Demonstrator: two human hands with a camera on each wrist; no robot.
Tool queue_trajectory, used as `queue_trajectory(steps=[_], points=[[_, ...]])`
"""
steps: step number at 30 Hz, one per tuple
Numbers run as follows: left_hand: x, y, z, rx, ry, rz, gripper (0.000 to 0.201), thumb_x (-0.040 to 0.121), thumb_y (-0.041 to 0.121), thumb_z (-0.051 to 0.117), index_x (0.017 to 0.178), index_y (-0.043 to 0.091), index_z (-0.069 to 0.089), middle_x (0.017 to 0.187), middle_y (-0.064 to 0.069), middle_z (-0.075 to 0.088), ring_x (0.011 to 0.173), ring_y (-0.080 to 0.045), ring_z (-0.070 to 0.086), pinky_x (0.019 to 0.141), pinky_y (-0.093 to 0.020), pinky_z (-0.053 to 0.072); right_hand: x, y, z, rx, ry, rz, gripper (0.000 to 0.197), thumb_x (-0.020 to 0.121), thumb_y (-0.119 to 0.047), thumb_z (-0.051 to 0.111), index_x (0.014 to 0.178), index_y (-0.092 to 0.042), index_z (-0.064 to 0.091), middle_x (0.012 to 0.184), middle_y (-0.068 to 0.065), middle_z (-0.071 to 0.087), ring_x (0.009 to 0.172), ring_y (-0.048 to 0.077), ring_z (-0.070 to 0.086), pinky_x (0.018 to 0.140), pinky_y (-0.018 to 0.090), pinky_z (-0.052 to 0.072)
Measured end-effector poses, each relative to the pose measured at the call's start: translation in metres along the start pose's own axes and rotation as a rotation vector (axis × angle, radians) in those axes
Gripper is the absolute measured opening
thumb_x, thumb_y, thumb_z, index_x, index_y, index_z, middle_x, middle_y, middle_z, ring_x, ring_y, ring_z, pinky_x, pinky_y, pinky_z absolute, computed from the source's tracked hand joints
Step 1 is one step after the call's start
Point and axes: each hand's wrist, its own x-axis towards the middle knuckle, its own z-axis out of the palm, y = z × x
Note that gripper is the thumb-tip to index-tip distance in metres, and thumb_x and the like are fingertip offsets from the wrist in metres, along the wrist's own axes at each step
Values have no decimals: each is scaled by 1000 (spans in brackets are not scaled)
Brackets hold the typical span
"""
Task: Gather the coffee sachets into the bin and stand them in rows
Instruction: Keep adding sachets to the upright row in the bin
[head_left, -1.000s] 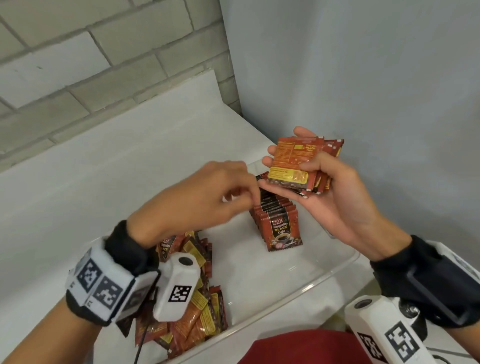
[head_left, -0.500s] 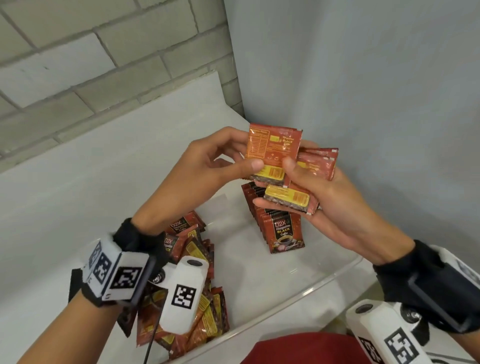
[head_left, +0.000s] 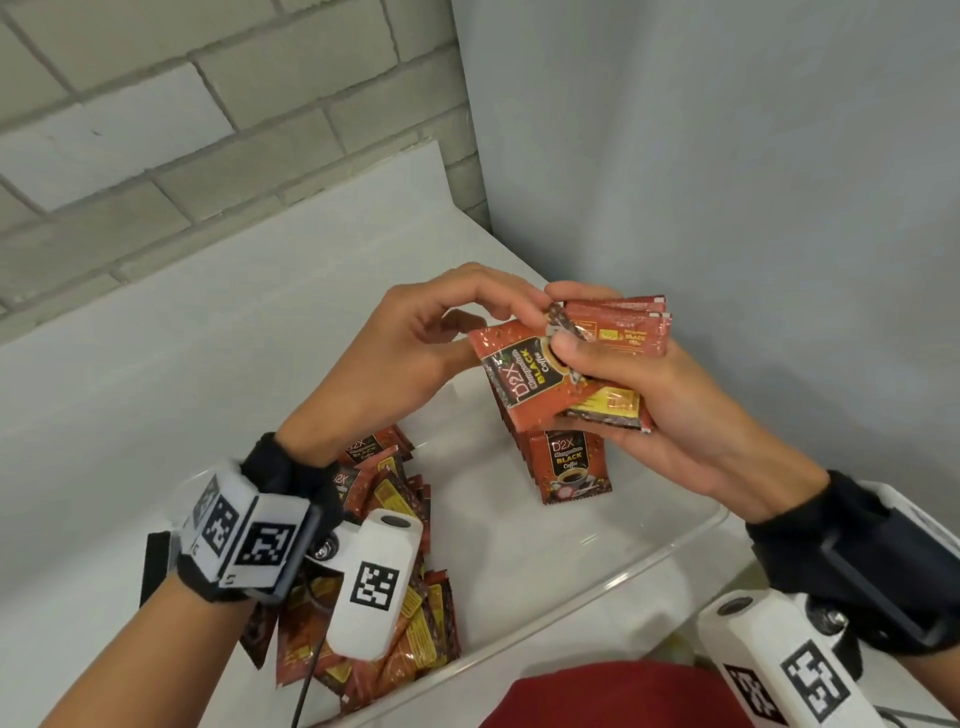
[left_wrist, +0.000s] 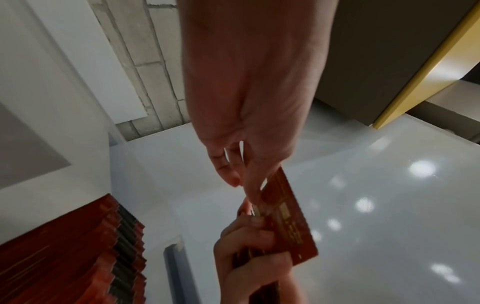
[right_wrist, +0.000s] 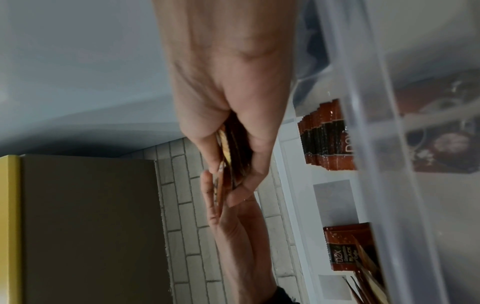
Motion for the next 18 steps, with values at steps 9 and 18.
queue_trajectory(steps=[9,18], points=[[1,7,5,-118,83,-192,37,86,32,53,121,23,47,102,1,67,97,-21,68,77,-33,58,5,3,-2,27,92,-125,52,74,-3,65,121,-25,55,114,10,67,103,31,68,81,40,58],[0,9,-2,170,-274,-68,26,82,14,71,108,13,73,108,-5,62,105,-25,61,88,-41,52,3,2,-2,120,184,-279,37,79,-19,66,114,-23,55,83,5,62,78,17,64,73,33,56]])
